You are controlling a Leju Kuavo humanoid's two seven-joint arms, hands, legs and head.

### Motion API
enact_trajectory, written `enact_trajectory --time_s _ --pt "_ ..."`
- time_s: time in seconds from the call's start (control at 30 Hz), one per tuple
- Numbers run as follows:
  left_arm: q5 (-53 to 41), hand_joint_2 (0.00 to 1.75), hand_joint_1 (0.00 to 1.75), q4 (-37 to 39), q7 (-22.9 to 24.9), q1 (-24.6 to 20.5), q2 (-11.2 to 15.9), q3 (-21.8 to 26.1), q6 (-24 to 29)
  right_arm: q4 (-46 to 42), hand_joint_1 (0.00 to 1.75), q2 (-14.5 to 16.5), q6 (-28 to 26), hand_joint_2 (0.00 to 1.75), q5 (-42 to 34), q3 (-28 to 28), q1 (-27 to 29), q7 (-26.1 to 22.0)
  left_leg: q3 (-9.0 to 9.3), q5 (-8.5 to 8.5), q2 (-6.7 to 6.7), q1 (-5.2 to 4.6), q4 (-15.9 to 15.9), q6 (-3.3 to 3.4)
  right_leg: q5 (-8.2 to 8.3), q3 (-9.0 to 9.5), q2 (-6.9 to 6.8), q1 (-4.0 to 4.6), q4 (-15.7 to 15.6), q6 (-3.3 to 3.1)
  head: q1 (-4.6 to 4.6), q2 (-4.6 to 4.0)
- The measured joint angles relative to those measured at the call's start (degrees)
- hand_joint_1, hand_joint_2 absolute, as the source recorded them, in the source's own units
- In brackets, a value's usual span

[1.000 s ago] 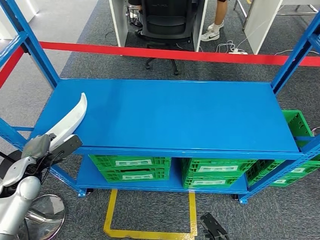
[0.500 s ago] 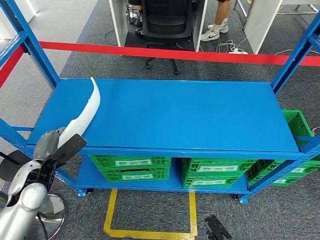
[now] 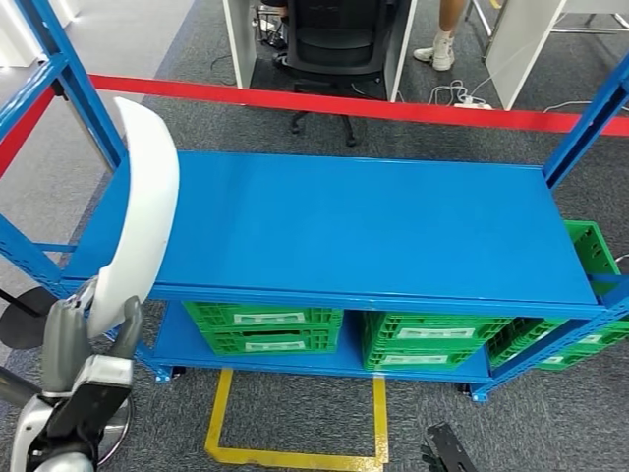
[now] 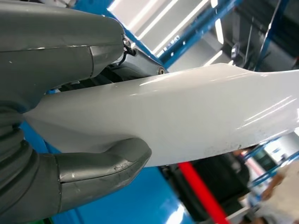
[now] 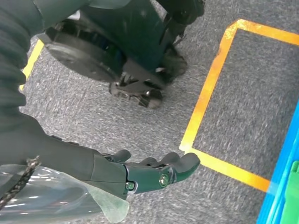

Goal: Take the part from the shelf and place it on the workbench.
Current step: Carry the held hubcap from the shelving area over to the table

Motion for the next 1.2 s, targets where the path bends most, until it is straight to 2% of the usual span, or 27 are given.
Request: enact_trajectory --time_s 0.03,0.07,0.1,0.13,0.17,0.23,0.3,0.37,0.4,0.47,0.53,0.57,0.6,0.63,0.67,0.73,0.77,0.8,0.87,0.9,0.93,0.97,1.03,1.07,1.1,1.13,1.2 --pt "0.69 1.75 1.75 -0.50 -0.68 0.77 0.14 -0.57 1.21 -0.27 0.00 -0.27 -0.27 1.75 -0.30 0.03 0.16 -0.04 -0.21 0.13 -0.10 -0.03 0.02 0.00 -1.36 -1.52 0.23 0.00 3.51 0.04 0.02 -0.01" --pt "1.18 1.75 1.75 -0.86 -1.13 1.46 0.30 -1.12 2.07 -0.50 0.00 -0.49 -0.45 1.75 -0.53 0.08 0.32 -0.07 -0.39 0.26 -0.21 -0.05 0.05 -0.06 -1.68 -2.40 0.33 0.00 5.58 0.06 0.01 -0.01" --pt "1.54 1.75 1.75 -1.17 -1.42 2.02 0.47 -1.61 2.60 -0.74 0.00 -0.67 -0.56 1.75 -0.67 0.14 0.44 -0.09 -0.55 0.41 -0.34 -0.04 0.12 -0.19 -0.81 -2.28 0.36 -0.01 5.50 0.06 0.03 -0.01" --pt "1.76 1.75 1.75 -1.42 -1.56 2.45 0.61 -2.02 2.83 -0.96 0.00 -0.85 -0.61 1.75 -0.75 0.20 0.51 -0.10 -0.69 0.53 -0.47 0.00 0.22 -0.36 1.02 -1.08 0.36 -0.04 3.19 0.04 0.03 -0.01" --pt "1.90 1.75 1.75 -1.65 -1.62 2.76 0.73 -2.35 2.95 -1.18 0.00 -1.01 -0.67 1.75 -0.79 0.24 0.54 -0.11 -0.85 0.64 -0.58 0.04 0.40 -0.54 3.14 0.95 0.38 -0.08 -0.72 -0.01 0.04 0.00" --pt "2.46 1.75 1.75 -2.06 -1.65 3.18 1.03 -2.91 3.54 -1.64 0.00 -1.29 -0.99 1.75 -0.89 0.36 0.54 -0.15 -1.34 0.94 -0.80 -0.02 0.84 -1.11 5.52 4.58 0.67 -0.01 -7.37 -0.29 0.03 0.00" --pt "3.40 1.75 1.75 -2.40 -1.65 3.63 1.58 -3.53 4.68 -2.18 0.00 -1.56 -1.58 1.75 -1.10 0.51 0.69 -0.19 -1.78 1.45 -0.97 -0.13 1.09 -1.89 5.76 5.15 0.93 0.15 -9.21 -0.75 0.01 0.00" --pt "4.39 1.75 1.75 -2.54 -1.72 4.23 2.23 -4.16 5.94 -2.82 0.00 -1.81 -2.26 1.75 -1.36 0.70 1.00 -0.22 -2.06 1.65 -1.11 -0.04 1.24 -2.64 6.21 4.19 0.77 0.08 -9.33 -1.50 0.04 0.00" --pt "4.92 1.75 1.75 -2.55 -1.79 4.55 2.60 -4.47 6.61 -3.18 0.00 -1.96 -2.69 1.75 -1.61 0.81 1.12 -0.30 -2.33 0.80 -1.13 0.04 1.76 -3.03 6.53 3.82 0.62 0.02 -9.37 -2.01 0.01 -0.01" --pt "6.26 1.75 1.75 -2.56 -1.93 5.09 3.43 -5.06 8.21 -4.10 0.00 -2.27 -3.76 1.75 -2.43 0.98 1.38 -0.66 -3.63 -3.61 -1.09 0.31 5.82 -3.81 7.36 2.92 0.26 -0.10 -9.45 -2.85 -0.13 -0.01" --pt "7.59 1.75 1.75 -2.57 -2.05 5.49 4.22 -5.64 9.68 -5.06 0.00 -2.56 -4.76 1.75 -3.25 0.99 1.68 -1.08 -5.37 -8.70 -1.06 0.59 13.02 -4.33 8.26 2.09 -0.01 -0.04 -9.35 -3.07 -0.26 -0.01" --pt "8.01 1.75 1.75 -2.56 -2.11 5.66 4.57 -5.90 10.14 -5.46 0.00 -2.69 -5.07 1.75 -3.49 0.99 1.80 -1.20 -5.67 -9.80 -1.06 0.69 15.72 -4.46 8.71 1.65 -0.14 -0.01 -9.27 -3.05 -0.26 -0.01" --pt "8.27 1.75 1.75 -2.56 -2.18 5.80 4.87 -6.13 10.38 -5.78 0.00 -2.81 -5.25 1.75 -3.65 0.99 1.88 -1.26 -5.09 -9.68 -1.05 0.76 16.53 -4.49 9.12 1.18 -0.26 0.01 -9.16 -3.00 -0.26 -0.01" --pt "8.43 1.75 1.75 -2.56 -2.23 5.89 5.14 -6.33 10.49 -6.08 0.00 -2.92 -5.35 1.75 -3.72 0.99 1.93 -1.29 -3.40 -8.48 -1.05 0.80 14.92 -4.42 9.47 0.67 -0.33 0.02 -9.03 -2.91 -0.26 -0.01" --pt "8.54 1.75 1.75 -2.56 -2.29 5.94 5.36 -6.48 10.56 -6.36 0.00 -3.00 -5.39 1.75 -3.77 0.99 1.97 -1.33 -0.79 -6.79 -1.04 0.81 11.33 -4.26 9.77 0.25 -0.38 0.03 -8.91 -2.80 -0.26 0.00" --pt "8.97 1.75 1.75 -2.57 -2.43 5.94 5.73 -6.74 10.77 -6.92 0.00 -3.08 -5.44 1.75 -4.03 0.98 1.96 -1.52 4.36 -4.78 -1.05 0.69 3.02 -3.73 10.36 -0.35 -0.43 0.12 -8.75 -2.38 -0.24 0.00" --pt "9.44 1.75 1.75 -2.57 -2.56 5.95 5.91 -6.85 10.97 -7.17 0.00 -3.11 -5.47 1.75 -4.28 0.97 1.94 -1.65 5.73 -4.52 -1.05 0.58 0.47 -3.47 10.72 -0.57 -0.45 0.17 -8.72 -2.10 -0.23 0.00" --pt "10.11 1.75 1.75 -2.57 -2.73 6.00 6.12 -6.96 11.24 -7.40 0.00 -3.14 -5.49 1.75 -4.62 0.97 1.89 -1.76 6.10 -4.64 -1.06 0.44 -0.63 -3.23 11.12 -0.75 -0.46 0.19 -8.77 -1.76 -0.22 0.01" --pt "12.14 1.75 1.75 -2.57 -3.44 6.30 6.64 -7.12 12.04 -7.71 0.00 -3.23 -5.56 1.75 -5.52 0.98 1.73 -1.72 5.61 -3.98 -0.98 0.38 -1.11 -2.58 11.75 -0.98 -0.45 0.14 -8.95 -1.01 -0.20 0.00" --pt "13.51 1.75 1.75 -2.57 -3.97 6.47 6.92 -7.20 12.39 -7.78 0.00 -3.28 -5.61 1.75 -6.01 1.01 1.61 -1.49 5.16 -3.45 -0.86 0.43 -1.29 -2.12 11.21 -1.31 -0.35 0.10 -8.67 -0.72 -0.17 0.00" --pt "15.17 1.75 1.75 -2.58 -4.61 6.65 7.25 -7.28 12.67 -7.81 0.00 -3.36 -5.71 1.75 -6.48 1.07 1.48 -1.15 4.63 -2.85 -0.74 0.50 -1.50 -1.62 9.76 -1.95 -0.18 0.08 -7.57 -0.52 -0.13 -0.01" --pt "16.98 1.75 1.75 -2.58 -5.32 6.88 7.59 -7.35 12.79 -7.83 0.00 -3.47 -5.93 1.75 -6.89 1.16 1.32 -0.70 3.94 -2.22 -0.62 0.54 -1.64 -1.23 7.38 -2.89 0.01 0.06 -5.28 -0.43 -0.08 -0.01" --pt "20.24 1.75 1.75 -2.58 -6.80 7.50 8.32 -7.42 12.84 -7.81 0.00 -3.73 -6.71 1.75 -7.58 1.43 1.07 0.42 2.34 -1.03 -0.57 0.30 -1.57 -0.78 2.16 -5.07 0.28 0.08 1.87 -0.33 -0.05 -0.01" --pt "21.45 1.75 1.75 -2.58 -7.51 7.83 8.63 -7.44 12.84 -7.80 0.00 -3.87 -7.14 1.75 -7.89 1.58 0.98 0.96 1.47 -0.39 -0.57 0.16 -1.50 -0.71 0.85 -5.62 0.33 0.09 5.06 -0.30 -0.07 -0.01" --pt "22.27 1.75 1.75 -2.58 -8.09 8.09 8.91 -7.47 12.83 -7.78 0.00 -4.00 -7.47 1.75 -8.14 1.75 0.94 1.39 0.60 0.24 -0.59 0.03 -1.39 -0.69 0.92 -5.39 0.34 0.10 6.70 -0.32 -0.08 -0.01" --pt "22.91 1.75 1.75 -2.58 -8.55 8.30 9.19 -7.50 12.83 -7.75 0.00 -4.12 -7.68 1.75 -8.35 1.91 0.93 1.70 -0.26 0.81 -0.62 -0.07 -1.23 -0.73 2.17 -4.21 0.35 0.14 6.34 -0.43 -0.07 -0.01" --pt "23.54 1.75 1.75 -2.59 -8.95 8.63 9.63 -7.52 12.83 -7.72 0.00 -4.34 -7.86 1.75 -8.55 2.25 0.85 1.95 -1.73 1.81 -0.69 -0.17 -0.80 -0.97 5.29 1.10 0.39 0.33 -0.27 -0.94 -0.08 0.00"
